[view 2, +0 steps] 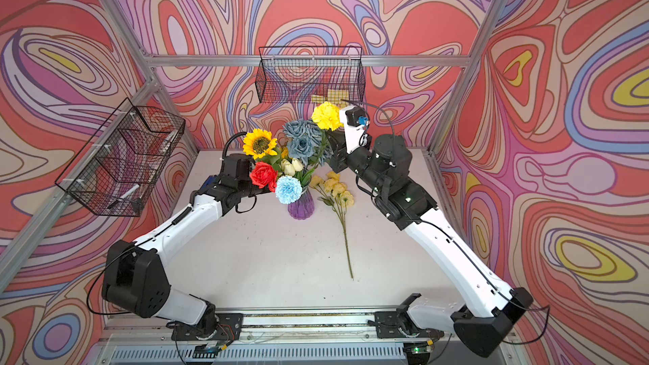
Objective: Pick out yellow flowers from the vase
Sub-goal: Pick up the flower from the vase, then place the flower at the center of the board.
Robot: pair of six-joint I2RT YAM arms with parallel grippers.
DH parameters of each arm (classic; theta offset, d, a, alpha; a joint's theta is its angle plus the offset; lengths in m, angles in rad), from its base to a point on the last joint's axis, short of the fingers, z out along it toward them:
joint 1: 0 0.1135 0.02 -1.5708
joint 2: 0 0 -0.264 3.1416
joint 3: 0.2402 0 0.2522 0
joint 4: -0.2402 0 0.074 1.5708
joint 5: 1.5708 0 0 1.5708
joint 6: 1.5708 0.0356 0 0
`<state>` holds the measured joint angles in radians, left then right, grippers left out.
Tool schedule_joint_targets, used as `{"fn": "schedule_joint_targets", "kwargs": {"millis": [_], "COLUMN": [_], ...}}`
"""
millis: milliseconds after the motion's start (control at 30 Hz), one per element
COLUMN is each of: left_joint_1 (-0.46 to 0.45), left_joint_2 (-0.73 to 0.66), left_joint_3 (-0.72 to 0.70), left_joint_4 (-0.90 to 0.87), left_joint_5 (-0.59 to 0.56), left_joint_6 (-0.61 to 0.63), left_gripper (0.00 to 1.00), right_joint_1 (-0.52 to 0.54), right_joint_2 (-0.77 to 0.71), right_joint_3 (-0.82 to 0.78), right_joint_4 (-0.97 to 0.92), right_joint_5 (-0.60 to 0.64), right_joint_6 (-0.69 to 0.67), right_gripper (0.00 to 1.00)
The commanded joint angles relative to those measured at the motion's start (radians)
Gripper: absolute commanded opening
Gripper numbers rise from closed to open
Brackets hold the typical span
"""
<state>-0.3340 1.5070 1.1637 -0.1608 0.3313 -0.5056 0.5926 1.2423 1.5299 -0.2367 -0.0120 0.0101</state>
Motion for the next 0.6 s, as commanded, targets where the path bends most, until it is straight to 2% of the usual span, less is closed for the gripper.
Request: {"fn": "schedule_joint_targets", "kwargs": {"millis": [0, 67, 167, 333, 467, 567], "left_joint_1": [0.006, 0.006, 0.006, 0.007, 0.007, 0.007], "left_joint_2": [-0.017, -0.02, -0.023, -0.026, -0.021, -0.019], "left_joint_3": [-0.005, -0.007, -0.007, -0.012, -0.01, -0.01], "left_joint_4": [-0.047, -0.045, -0.054, -0.056, -0.054, -0.056], "left_joint_5": [-0.023, -0.017, -0.022, -0.031, -0.024, -0.028], "left_joint_6": [0.026, 0.03, 0.037, 0.04, 0.038, 0.039], "left_gripper": [0.72, 0.72, 0.72, 0.72, 0.72, 0.72], "right_joint_1": [0.005, 0.0, -0.039, -0.229, -0.292, -0.314], "right_joint_2": [-0.004, 0.025, 0.053, 0.115, 0.168, 0.21], "right_joint_3": [0.111, 0.168, 0.205, 0.218, 0.159, 0.093], "right_joint_4": [-0.226, -0.343, -0.458, -0.621, -0.661, -0.639], "right_joint_5": [0.156, 0.223, 0.226, 0.027, 0.009, -0.053], "right_joint_6": [0.036, 0.037, 0.074, 0.172, 0.192, 0.209], "right_gripper": [0.0, 0.0, 0.0, 0.0, 0.0, 0.0]}}
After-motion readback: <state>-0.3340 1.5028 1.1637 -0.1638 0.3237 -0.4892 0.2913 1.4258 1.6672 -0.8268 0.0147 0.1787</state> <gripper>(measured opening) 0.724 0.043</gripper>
